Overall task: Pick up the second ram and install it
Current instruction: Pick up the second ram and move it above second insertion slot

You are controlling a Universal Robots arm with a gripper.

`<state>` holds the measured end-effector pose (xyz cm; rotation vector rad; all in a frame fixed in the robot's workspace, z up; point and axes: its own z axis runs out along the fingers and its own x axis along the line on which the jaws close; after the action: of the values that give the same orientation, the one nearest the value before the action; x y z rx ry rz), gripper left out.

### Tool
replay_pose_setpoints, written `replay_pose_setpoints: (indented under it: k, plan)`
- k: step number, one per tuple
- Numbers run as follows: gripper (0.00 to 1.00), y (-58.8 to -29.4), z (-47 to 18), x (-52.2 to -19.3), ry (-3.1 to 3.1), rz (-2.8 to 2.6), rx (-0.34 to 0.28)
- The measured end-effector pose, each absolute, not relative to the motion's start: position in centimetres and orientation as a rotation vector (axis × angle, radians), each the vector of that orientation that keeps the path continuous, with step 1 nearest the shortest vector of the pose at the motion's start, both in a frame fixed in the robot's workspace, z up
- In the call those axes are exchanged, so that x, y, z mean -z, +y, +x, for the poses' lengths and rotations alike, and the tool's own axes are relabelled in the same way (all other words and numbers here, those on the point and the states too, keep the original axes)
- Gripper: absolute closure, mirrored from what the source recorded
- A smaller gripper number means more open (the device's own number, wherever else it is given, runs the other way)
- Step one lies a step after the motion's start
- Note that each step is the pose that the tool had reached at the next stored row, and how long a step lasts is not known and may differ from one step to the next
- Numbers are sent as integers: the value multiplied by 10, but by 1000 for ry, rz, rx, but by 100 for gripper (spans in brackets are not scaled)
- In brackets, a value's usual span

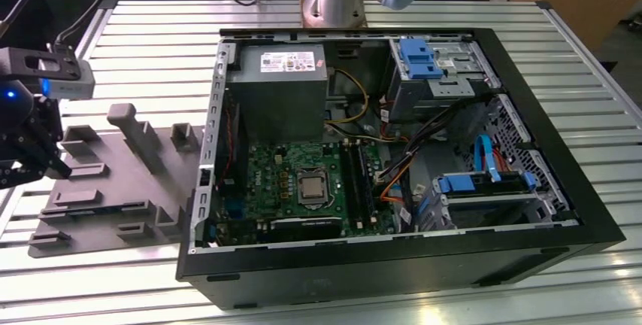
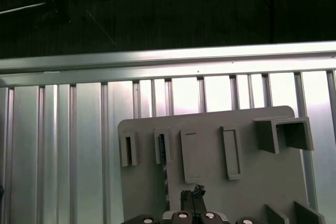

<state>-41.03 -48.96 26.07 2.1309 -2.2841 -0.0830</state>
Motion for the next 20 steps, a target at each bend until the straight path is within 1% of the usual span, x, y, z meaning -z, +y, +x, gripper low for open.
replay_pose_setpoints:
  k: [20]
  plan:
    - [89,-492,-410,-252,-2284,2131,83]
